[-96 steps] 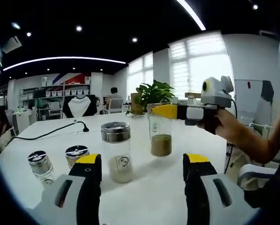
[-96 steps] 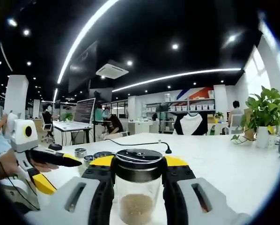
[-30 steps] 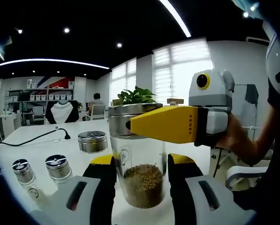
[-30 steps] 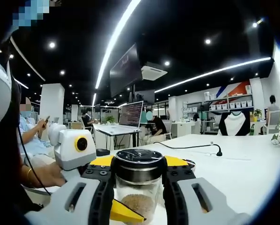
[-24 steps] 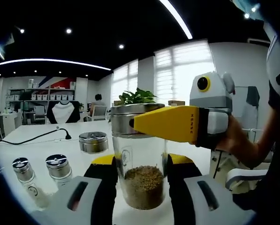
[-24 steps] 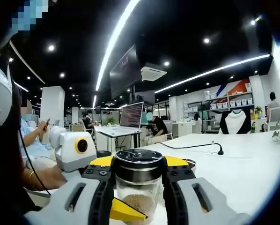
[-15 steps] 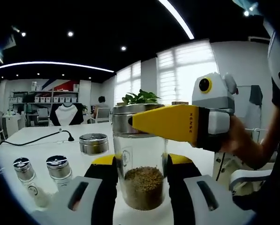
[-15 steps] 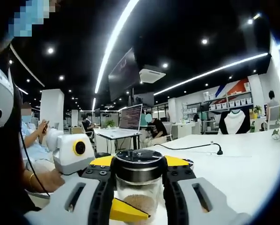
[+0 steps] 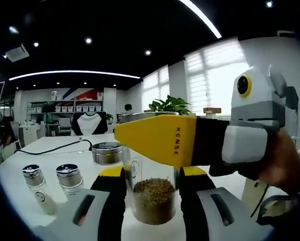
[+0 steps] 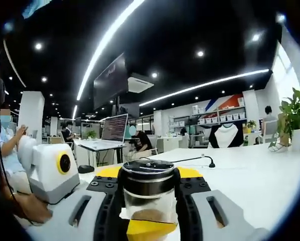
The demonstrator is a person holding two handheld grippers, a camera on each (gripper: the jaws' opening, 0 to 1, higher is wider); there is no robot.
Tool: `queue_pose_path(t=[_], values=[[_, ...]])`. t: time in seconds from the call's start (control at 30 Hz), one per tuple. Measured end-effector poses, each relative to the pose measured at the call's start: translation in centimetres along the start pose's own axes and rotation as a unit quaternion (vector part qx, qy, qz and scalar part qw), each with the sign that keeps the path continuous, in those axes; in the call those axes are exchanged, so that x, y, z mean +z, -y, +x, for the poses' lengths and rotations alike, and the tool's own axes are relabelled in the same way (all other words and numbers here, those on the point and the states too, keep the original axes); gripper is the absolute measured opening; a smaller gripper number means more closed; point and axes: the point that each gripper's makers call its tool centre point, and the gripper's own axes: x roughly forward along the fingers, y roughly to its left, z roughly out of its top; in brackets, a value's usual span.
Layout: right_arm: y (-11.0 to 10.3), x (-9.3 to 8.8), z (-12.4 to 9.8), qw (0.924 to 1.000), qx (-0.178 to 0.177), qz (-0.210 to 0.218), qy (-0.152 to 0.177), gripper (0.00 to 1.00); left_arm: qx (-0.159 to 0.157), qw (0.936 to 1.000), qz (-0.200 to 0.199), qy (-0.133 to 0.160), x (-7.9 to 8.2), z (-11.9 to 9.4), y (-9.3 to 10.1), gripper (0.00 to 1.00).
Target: Rotate the seasoning bottle until the label or dispensing opening points toward the visible target arrow and the bottle remains upright within the marked orientation range
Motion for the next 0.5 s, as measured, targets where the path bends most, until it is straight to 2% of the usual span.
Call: queue_pose_path(t=[0.2, 0.23, 0.27, 0.5], values=[[0.04, -0.28, -0.06, 0.9998, -0.018, -0.008, -0.006, 0.39, 0.018, 0.9998, 0.001, 0.000, -0.15, -0.07, -0.21, 0.43], [-0.05, -0.52, -0.11, 0.9995, -0.023, -0.017, -0.015, 0.39, 0.040, 0.9989, 0.024, 0.001, -0.14, -0.19, -0.63, 0.43], [-0.19, -0.52, -0.20, 0.9992, -0.028, -0.023, -0.015, 0.39, 0.042, 0.9986, 0.031, 0.003, -0.17, -0.23, -0.40, 0.43], [-0.03, -0.72, -0.19, 0.9984, -0.045, -0.028, -0.017, 0.39, 0.048, 0.9988, 0.011, 0.003, -0.30, -0.31, -0.44, 0.43]])
